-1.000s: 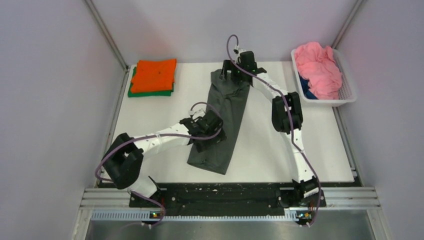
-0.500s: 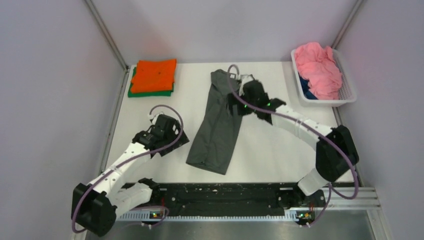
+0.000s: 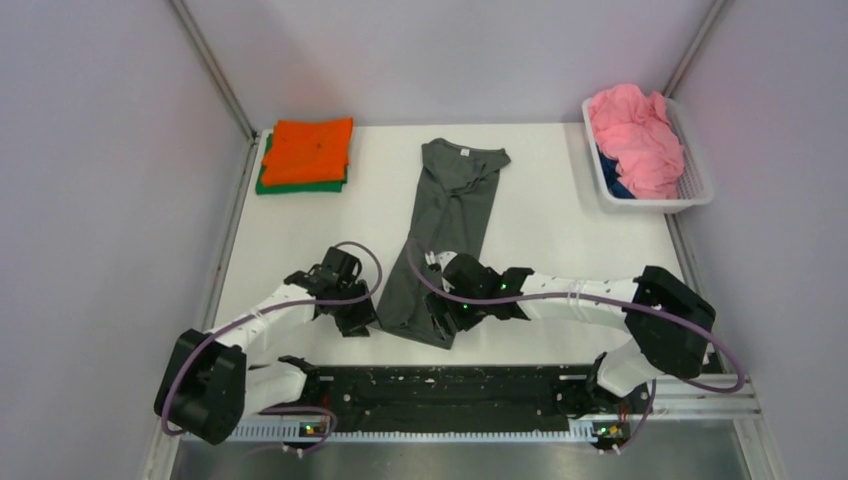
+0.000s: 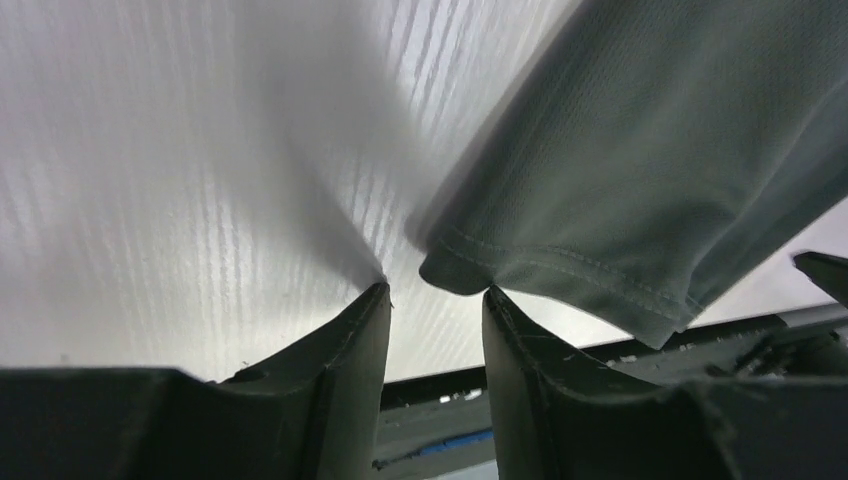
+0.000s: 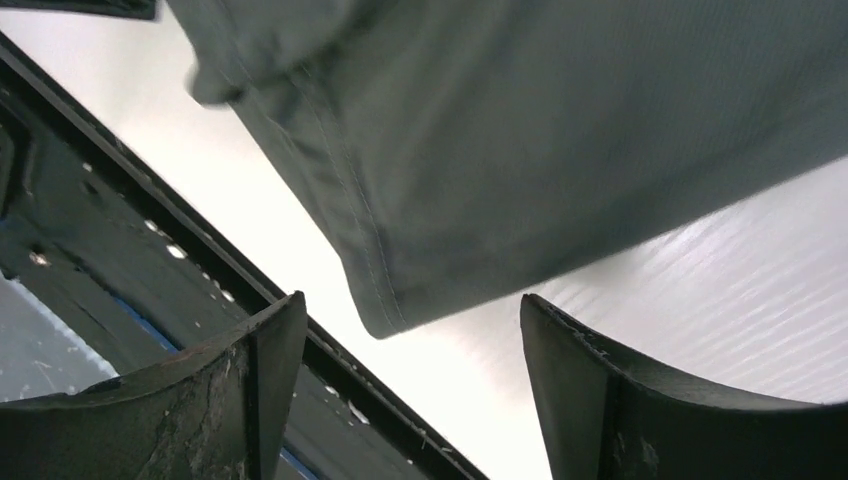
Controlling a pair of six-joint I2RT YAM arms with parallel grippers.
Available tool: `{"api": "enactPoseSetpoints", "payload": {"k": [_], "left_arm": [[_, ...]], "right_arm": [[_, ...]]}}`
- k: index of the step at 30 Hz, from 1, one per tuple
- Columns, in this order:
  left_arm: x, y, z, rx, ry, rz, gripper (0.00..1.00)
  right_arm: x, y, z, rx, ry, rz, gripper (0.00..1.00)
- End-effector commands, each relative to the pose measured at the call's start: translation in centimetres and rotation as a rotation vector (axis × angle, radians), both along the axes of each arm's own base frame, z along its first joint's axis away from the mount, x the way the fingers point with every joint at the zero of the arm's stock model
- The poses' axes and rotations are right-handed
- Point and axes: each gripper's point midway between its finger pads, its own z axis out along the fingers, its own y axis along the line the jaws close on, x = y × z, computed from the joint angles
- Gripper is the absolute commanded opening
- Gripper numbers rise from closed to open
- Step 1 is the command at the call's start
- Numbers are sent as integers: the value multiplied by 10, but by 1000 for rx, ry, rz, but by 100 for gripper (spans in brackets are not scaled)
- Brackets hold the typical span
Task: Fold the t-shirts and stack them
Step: Grab the bottom of the folded rectangular tshirt with both arms
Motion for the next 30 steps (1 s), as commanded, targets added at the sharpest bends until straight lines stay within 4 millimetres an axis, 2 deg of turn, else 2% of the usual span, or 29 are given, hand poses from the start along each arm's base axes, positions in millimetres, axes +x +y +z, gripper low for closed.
{"api": "enactPoseSetpoints", "payload": {"k": [1,6,12,13,15,16,17,21,24,28,30], "left_arm": [[2,4,-13,18,-19,3,45],[16,1,-20,34,-10,18,42],[19,2,-24,46,-17,24,38],[20,2,-24,47,-18,22,34],[19,1,-24,42,-17,18,18],[18,0,-25,37,-10,13,5],[15,1,-26,34,0,5,0],[-18,1,-29,-7,66,-8,0],[-41,6,-21,-21,85,14,0],[-53,13,0,-27,34,24,0],[-51,1,14,-116,-24,3,0]], "right_arm": [[-17,2,-15,34,64,1,74],[-22,-5,-36,-32,70,-3,68],[-32,-2,-42,-56,74,10,62],[-34,-2,-43,-61,75,9,61],[-38,-3,-44,-76,76,2,60],[-41,-4,-46,-88,77,-3,58],[-43,-8,-48,-110,80,-14,55],[-54,-24,-57,-196,109,-72,36],[-65,-27,-55,-205,120,-76,24],[-76,-19,-41,-162,121,-56,11],[-77,-17,-34,-136,116,-42,8]]}}
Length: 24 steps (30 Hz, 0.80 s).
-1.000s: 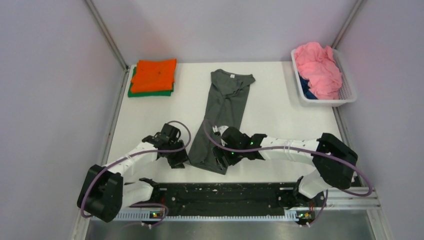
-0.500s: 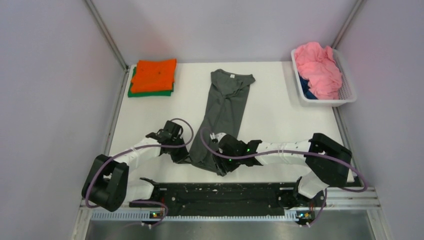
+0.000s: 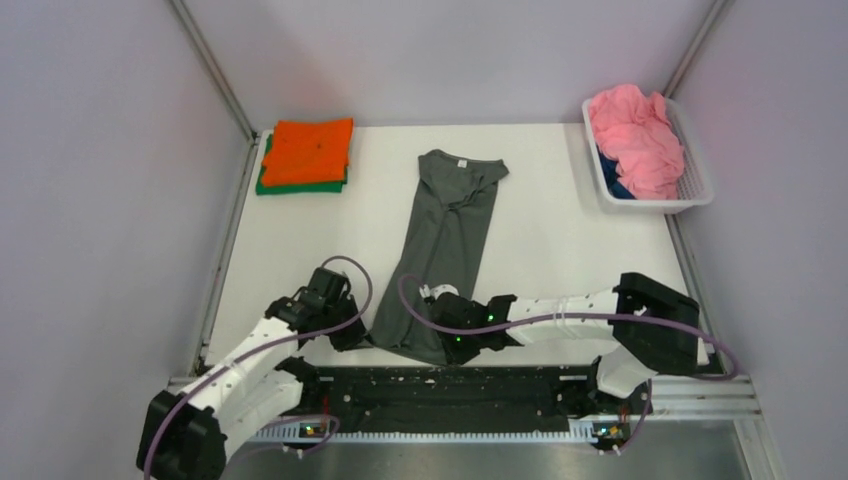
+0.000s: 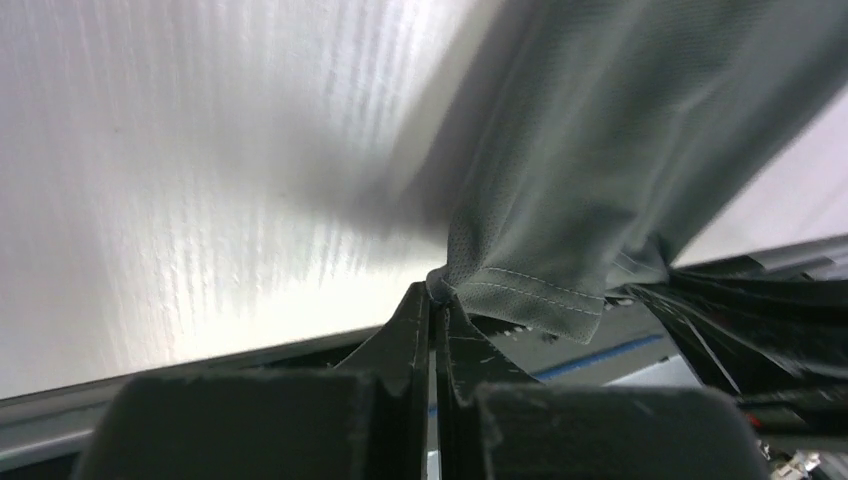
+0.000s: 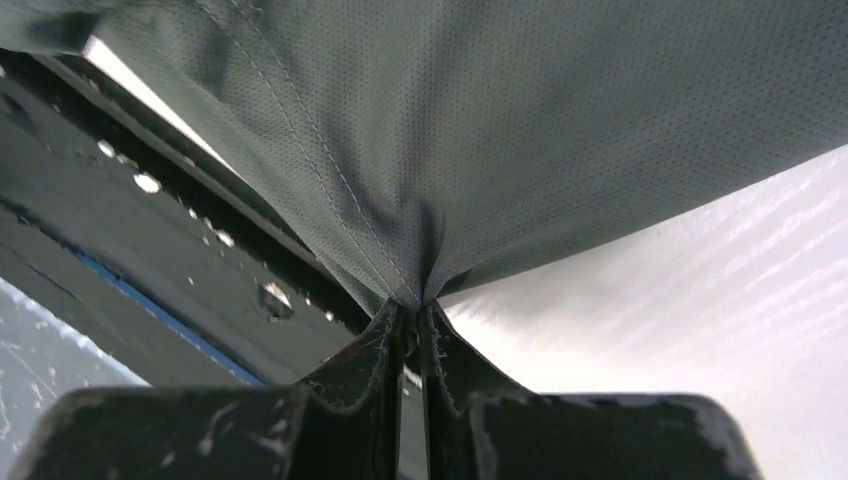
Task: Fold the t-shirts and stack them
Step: Grab the bottom of the folded rectangular tshirt with both arms, then fold the folded rectangular tshirt in 1/3 of the way
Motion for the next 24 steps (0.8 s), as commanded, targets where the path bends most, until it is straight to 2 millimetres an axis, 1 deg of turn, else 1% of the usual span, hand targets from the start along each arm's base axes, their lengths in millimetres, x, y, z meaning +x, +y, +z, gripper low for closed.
{"api": "enactPoseSetpoints", "payload": {"k": [1,2,3,5,7,8,10,13,15,17,19,24], "left_arm": [[-13,-6,20,-86,-32,-9,0],[-11,-11,26,-115,-45,-20,0],[-9,-13,32,-126,-57,-25,0],[0,-16,43,-125,-82,-29,0],[16,-21,62,-135,-131,-34,0],[24,-24,69,-140,-159,-32,0],[45,-29,88,-146,-240,-36,0],[80,-29,112,-95,-351,-20,0],[102,-36,126,-93,-405,-33,0],[122,-46,130,-98,-423,-50,0],[141,-57,130,-111,-438,-81,0],[201,-72,132,-31,-467,-118,0]], "right_arm": [[-14,-13,10,-23,18,7,7],[-14,-12,15,-4,11,7,6],[-18,-9,21,26,27,20,6],[-19,-6,32,69,22,33,6],[-12,-4,42,94,12,37,5],[-7,-3,46,102,4,31,2],[10,-4,57,130,-17,6,0],[39,-10,72,157,-76,-23,0],[55,-15,80,172,-108,-40,0],[69,-22,86,183,-133,-55,0],[88,-29,90,186,-158,-88,1],[146,-38,107,228,-232,-159,0]]}}
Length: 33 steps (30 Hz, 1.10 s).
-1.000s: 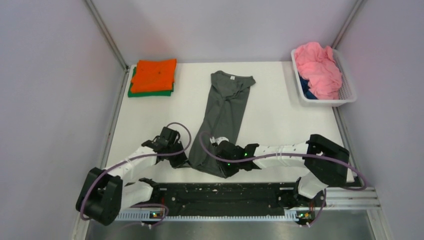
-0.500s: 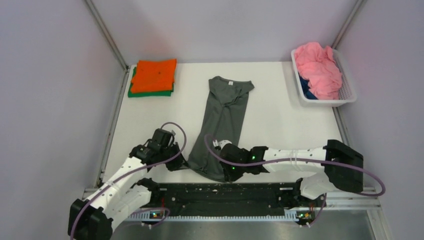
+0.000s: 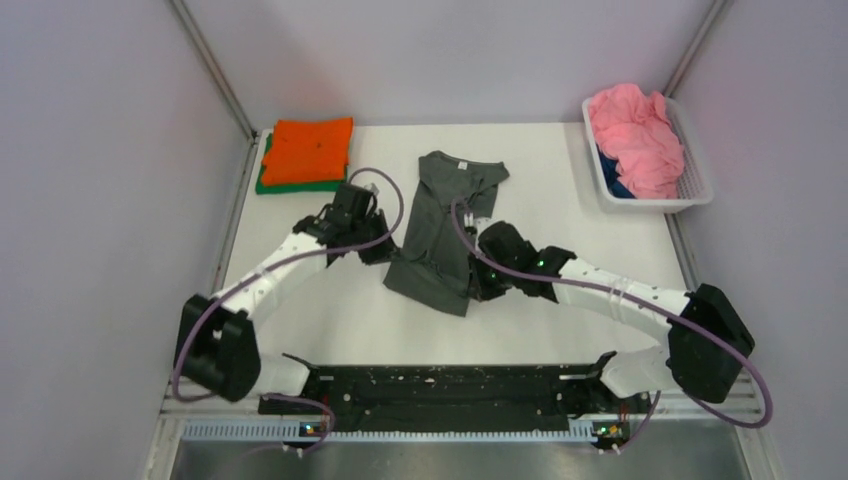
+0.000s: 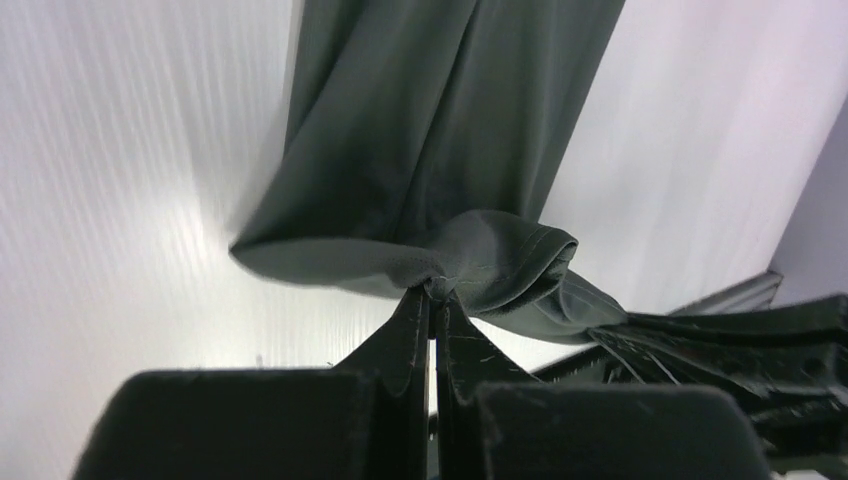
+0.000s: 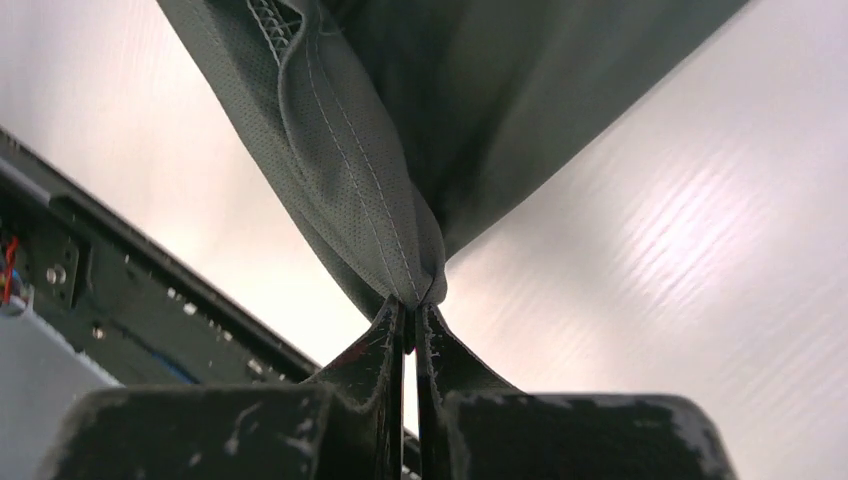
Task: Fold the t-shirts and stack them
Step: Fold the folded rectangular tshirt in 1/3 of the way
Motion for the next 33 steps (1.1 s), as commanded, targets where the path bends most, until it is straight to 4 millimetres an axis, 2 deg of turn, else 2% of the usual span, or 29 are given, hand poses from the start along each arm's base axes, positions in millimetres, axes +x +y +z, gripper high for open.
{"api": "enactPoseSetpoints", "payload": {"k": [1,5,9,14,21,23,24,26,28,29,30,33], "left_arm": [[66,-14,26,59,-150,-32,0],[102,-23,30,113,-178,-57,0],[124,-25,21,172,-151,-79,0],[149,-26,11,227,-141,-80,0],[178,-27,-8,268,-102,-85,2],[184,-28,-13,271,-92,-84,11],[188,-28,-15,268,-87,-83,20],[195,-29,-12,257,-88,-77,37],[202,-29,-3,240,-98,-66,65],[203,-28,3,232,-107,-60,84],[204,-28,10,224,-120,-57,97],[194,-23,24,212,-138,-40,99]], "right_arm": [[53,2,33,54,-121,-2,0],[94,-9,33,14,-168,-39,0],[124,-12,31,20,-193,-77,0],[156,-16,33,48,-201,-94,0],[192,-28,20,44,-181,-130,0],[201,-34,17,31,-176,-144,5],[206,-37,15,24,-169,-152,12],[215,-41,13,35,-156,-170,17],[225,-41,18,61,-160,-183,32],[229,-42,22,70,-167,-188,41],[232,-41,28,77,-179,-184,51],[229,-42,39,85,-201,-169,80]]}}
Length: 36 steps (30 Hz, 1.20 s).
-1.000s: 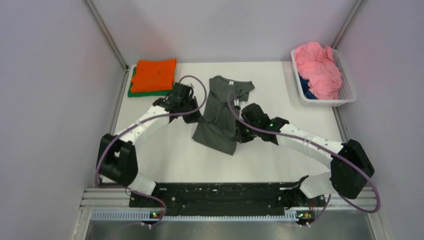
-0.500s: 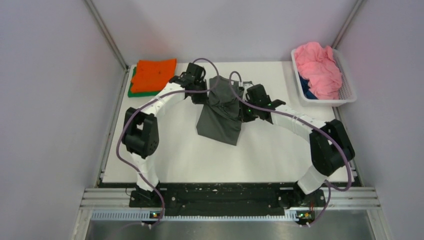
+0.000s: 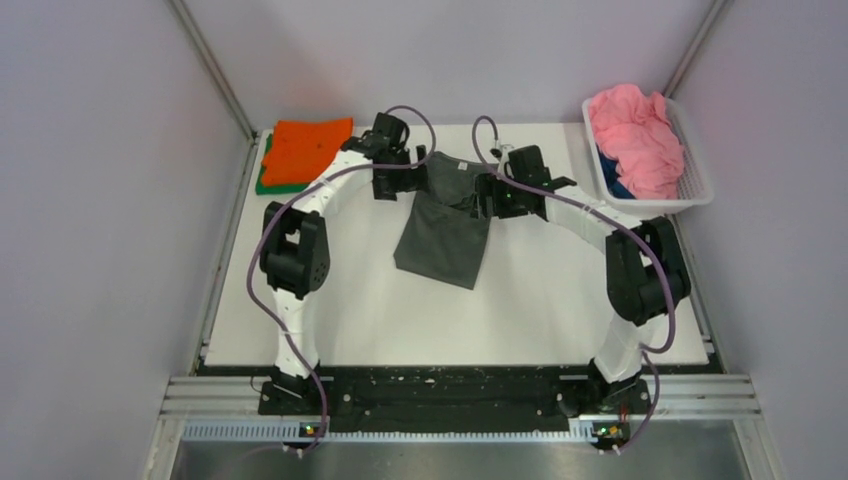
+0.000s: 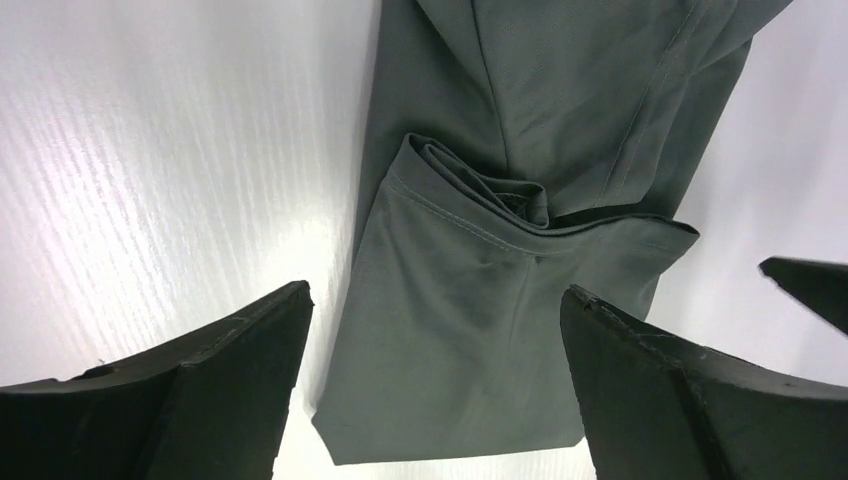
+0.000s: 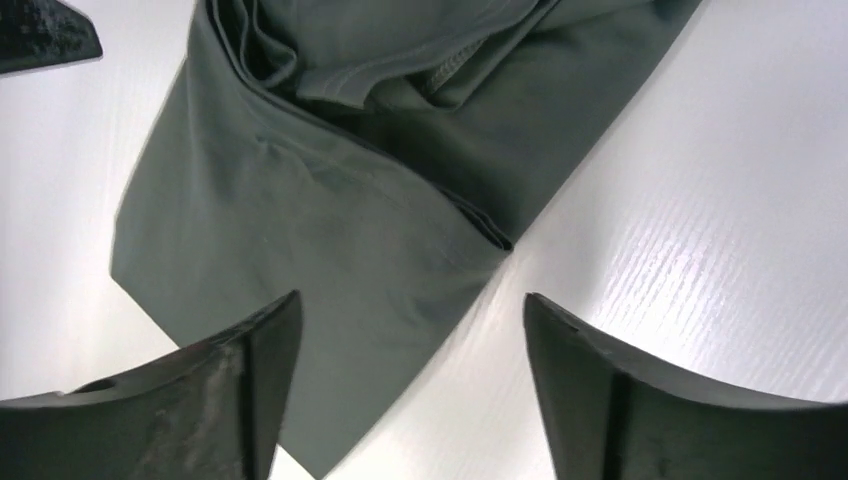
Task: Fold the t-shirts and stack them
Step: Fold the folded rectangular tshirt in 1/3 of the way, then grab one side of the 2/3 rectangular tshirt with both arms
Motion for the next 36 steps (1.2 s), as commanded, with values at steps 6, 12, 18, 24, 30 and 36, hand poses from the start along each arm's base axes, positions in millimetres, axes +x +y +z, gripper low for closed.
{"api": "enactPoseSetpoints", "payload": {"k": [6,12,18,24,30,36], "left_arm": [[-62,20,27,-89,-23,61,99],[-119,35,-21,-102,86,107,93],[-128,31,-58,-123,165,120,68],[-124,23,-78,-136,208,109,54],[-125,15,-88,-166,239,91,33],[-137,18,-89,-156,263,83,0]], "right_arm": [[-40,8,27,119,-31,53,88],[-114,26,-14,90,70,119,87],[-130,37,-37,63,93,91,69],[-135,47,-54,36,108,105,53],[-145,46,-74,11,131,106,47],[-154,46,-79,-4,177,118,11]]}}
